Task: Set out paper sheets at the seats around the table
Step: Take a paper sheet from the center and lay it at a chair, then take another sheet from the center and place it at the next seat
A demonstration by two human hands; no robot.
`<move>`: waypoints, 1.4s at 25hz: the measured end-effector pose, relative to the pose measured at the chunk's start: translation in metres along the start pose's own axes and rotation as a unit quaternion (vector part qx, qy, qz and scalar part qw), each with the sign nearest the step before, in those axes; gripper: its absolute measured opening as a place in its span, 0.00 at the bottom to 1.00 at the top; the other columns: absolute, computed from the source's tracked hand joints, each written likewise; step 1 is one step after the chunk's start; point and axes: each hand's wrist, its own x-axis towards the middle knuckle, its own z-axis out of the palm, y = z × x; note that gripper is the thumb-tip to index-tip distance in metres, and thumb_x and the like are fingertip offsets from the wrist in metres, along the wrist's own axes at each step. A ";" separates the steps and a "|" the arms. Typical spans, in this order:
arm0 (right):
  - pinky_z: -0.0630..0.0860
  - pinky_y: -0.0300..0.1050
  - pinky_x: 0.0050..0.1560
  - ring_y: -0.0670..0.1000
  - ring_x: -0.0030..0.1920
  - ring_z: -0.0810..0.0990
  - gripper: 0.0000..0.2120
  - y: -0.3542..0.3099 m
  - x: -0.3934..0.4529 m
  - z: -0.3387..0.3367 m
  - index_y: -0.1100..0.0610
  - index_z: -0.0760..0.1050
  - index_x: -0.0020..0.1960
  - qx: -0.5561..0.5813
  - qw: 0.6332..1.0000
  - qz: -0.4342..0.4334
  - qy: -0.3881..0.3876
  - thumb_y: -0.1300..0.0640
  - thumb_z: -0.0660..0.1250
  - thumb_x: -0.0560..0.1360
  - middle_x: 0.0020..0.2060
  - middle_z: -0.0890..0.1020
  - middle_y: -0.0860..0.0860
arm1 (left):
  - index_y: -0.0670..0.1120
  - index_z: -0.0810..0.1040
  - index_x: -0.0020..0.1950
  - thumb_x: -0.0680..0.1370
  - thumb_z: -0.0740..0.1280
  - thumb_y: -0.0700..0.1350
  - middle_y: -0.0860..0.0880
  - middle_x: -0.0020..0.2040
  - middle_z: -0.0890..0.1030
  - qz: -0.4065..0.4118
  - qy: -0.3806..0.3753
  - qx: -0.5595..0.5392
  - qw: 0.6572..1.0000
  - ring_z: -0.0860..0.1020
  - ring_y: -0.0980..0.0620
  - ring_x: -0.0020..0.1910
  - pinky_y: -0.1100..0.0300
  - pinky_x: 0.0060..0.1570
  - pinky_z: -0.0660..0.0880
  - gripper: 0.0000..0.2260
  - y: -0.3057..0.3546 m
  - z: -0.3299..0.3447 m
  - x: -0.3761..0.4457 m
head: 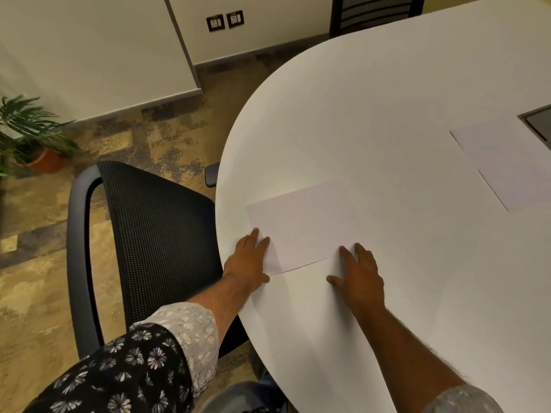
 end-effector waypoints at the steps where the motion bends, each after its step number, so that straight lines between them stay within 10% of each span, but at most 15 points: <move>1: 0.67 0.61 0.74 0.58 0.84 0.50 0.39 0.000 0.000 0.001 0.45 0.58 0.82 0.001 1.000 -0.002 0.002 0.40 0.71 0.77 0.84 0.54 0.51 | 0.54 0.50 0.85 0.72 0.80 0.53 0.51 0.86 0.43 -0.001 0.000 0.002 1.000 0.48 0.46 0.84 0.42 0.75 0.69 0.51 0.000 -0.001 0.000; 7: 0.67 0.61 0.75 0.57 0.83 0.55 0.43 0.003 -0.006 -0.009 0.43 0.52 0.84 0.079 0.997 -0.019 0.007 0.44 0.73 0.77 0.85 0.50 0.47 | 0.54 0.43 0.85 0.68 0.82 0.56 0.51 0.86 0.41 0.003 0.023 -0.014 1.000 0.52 0.46 0.84 0.42 0.75 0.70 0.59 0.007 -0.003 -0.019; 17: 0.75 0.60 0.69 0.55 0.79 0.62 0.36 0.022 -0.064 -0.062 0.49 0.63 0.80 0.097 0.993 0.009 0.071 0.35 0.67 0.78 0.83 0.56 0.48 | 0.50 0.56 0.84 0.78 0.69 0.64 0.51 0.85 0.58 0.098 0.143 -0.137 0.975 0.57 0.49 0.83 0.47 0.75 0.66 0.40 0.086 -0.024 -0.061; 35: 0.78 0.49 0.59 0.52 0.67 0.78 0.26 0.239 -0.082 -0.172 0.50 0.74 0.71 0.228 0.951 0.074 0.194 0.36 0.67 0.79 0.69 0.76 0.48 | 0.52 0.72 0.73 0.77 0.75 0.52 0.56 0.67 0.78 0.118 0.117 -0.407 0.898 0.77 0.54 0.65 0.54 0.64 0.75 0.26 0.360 -0.003 -0.082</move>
